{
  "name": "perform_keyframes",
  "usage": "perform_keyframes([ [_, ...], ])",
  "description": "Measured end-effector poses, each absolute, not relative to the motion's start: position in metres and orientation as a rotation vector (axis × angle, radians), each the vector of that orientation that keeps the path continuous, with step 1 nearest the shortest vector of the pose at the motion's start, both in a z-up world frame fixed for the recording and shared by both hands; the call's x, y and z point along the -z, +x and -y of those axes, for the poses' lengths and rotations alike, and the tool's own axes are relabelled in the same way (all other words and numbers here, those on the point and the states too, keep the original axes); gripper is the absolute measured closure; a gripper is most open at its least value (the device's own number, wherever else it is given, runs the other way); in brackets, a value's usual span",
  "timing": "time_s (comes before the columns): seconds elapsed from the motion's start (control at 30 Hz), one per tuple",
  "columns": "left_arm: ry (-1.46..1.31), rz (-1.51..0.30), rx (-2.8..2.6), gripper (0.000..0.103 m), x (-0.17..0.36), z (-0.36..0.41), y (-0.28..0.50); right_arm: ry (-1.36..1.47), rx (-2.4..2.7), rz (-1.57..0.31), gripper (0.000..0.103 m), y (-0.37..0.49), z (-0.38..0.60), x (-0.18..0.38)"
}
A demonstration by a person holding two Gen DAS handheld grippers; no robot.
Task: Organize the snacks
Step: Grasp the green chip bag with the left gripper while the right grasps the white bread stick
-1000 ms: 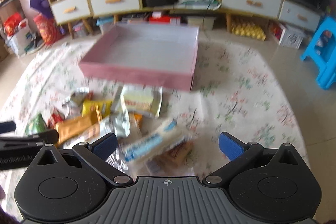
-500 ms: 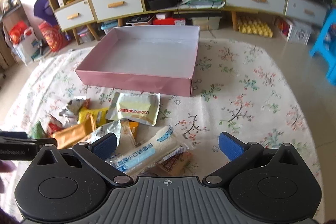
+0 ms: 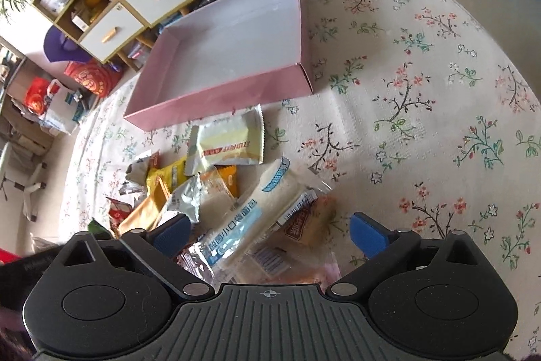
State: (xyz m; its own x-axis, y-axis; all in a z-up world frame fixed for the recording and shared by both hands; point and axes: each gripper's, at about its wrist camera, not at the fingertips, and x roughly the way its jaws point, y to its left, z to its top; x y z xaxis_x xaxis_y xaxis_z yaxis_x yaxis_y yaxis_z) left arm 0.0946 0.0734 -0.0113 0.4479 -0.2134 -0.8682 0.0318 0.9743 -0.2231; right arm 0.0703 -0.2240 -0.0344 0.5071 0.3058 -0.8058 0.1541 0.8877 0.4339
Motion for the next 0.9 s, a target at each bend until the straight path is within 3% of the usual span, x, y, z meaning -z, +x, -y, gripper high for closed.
perform_keyframes([
  [0.3,-0.246,-1.121,-0.002,0.004,0.016,-0.091,0.093,0.441,-0.102,-1.052,0.015,0.07,0.216,0.036],
  [0.47,-0.315,-1.122,-0.021,0.007,0.018,-0.093,0.089,0.427,-0.093,-1.056,0.033,0.072,0.212,0.037],
  [0.77,-0.457,-1.143,-0.048,0.024,0.032,-0.089,0.076,0.443,-0.076,-1.054,0.036,0.077,0.205,0.039],
  [0.9,-0.432,-1.123,-0.031,0.042,0.03,-0.085,0.078,0.385,-0.071,-1.034,0.036,0.078,0.197,0.038],
])
